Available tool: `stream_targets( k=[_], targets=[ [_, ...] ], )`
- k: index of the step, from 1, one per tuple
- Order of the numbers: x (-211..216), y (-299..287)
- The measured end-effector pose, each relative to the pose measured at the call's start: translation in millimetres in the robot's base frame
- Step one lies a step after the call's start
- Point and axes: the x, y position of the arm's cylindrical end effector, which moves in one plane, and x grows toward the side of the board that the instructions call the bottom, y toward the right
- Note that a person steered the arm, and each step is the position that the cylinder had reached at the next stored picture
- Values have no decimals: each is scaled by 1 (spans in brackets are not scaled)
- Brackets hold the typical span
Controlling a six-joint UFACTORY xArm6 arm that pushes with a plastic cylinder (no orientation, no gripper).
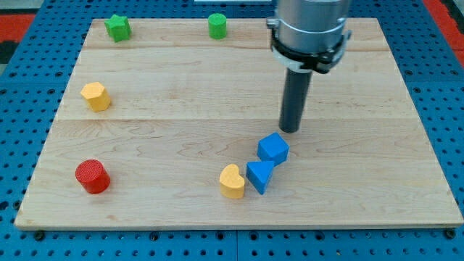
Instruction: Move your arm to the right side of the red star
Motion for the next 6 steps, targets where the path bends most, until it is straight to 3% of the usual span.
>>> stream_targets(
  k=[2,3,5,6],
  targets=[
    [26,-52],
    [-13,-14],
    [-156,104],
    [-213,116]
  ],
)
